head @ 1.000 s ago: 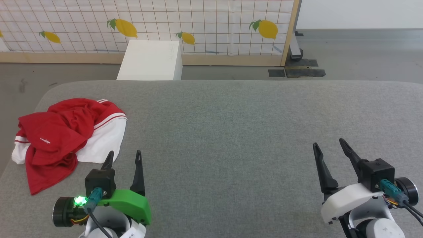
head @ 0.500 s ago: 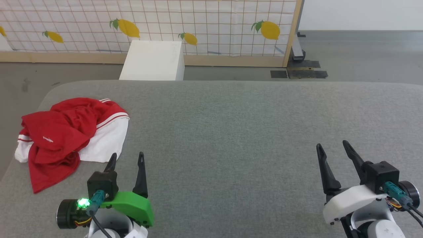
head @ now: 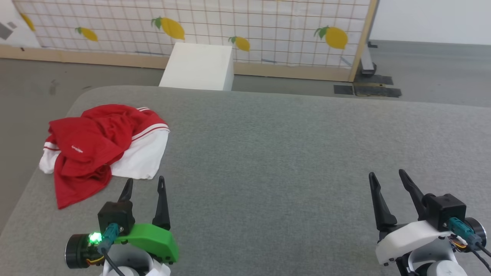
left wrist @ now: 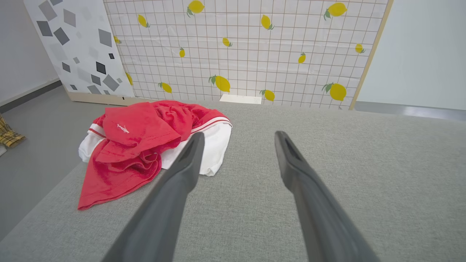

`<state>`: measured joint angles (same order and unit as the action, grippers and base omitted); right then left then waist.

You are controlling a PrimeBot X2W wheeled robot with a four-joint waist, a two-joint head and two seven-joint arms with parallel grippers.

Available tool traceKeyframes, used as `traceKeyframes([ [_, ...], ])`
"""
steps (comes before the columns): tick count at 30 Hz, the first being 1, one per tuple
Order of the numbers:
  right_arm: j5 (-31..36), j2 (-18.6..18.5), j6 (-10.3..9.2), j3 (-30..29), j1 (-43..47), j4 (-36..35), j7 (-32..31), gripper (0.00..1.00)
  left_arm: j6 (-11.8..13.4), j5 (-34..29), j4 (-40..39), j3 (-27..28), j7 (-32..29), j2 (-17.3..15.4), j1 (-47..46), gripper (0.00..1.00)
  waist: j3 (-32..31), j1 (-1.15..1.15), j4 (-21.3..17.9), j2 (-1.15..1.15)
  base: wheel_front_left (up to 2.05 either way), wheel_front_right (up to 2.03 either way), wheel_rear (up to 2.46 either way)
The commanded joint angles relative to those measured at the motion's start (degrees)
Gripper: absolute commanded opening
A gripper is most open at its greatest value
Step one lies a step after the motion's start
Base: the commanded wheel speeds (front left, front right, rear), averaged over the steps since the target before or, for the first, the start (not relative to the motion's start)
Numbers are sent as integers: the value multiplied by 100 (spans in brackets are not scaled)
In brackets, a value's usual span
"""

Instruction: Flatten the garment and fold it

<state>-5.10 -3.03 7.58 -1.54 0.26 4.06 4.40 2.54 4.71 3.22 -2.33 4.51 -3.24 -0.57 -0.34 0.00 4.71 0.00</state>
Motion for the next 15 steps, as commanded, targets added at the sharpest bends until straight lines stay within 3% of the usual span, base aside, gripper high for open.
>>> traceKeyframes([
  [1, -57, 5, -3, 3, 101, 40, 70, 100, 36, 29, 26, -3, 64, -24, 144, 100, -9, 0, 108, 0, 0, 0, 0],
  [15, -212, 7, -4, 28, 176, 163, 235, 100, 125, 155, 97, -54, 228, -37, 225, 100, -33, 0, 635, 0, 0, 0, 0],
])
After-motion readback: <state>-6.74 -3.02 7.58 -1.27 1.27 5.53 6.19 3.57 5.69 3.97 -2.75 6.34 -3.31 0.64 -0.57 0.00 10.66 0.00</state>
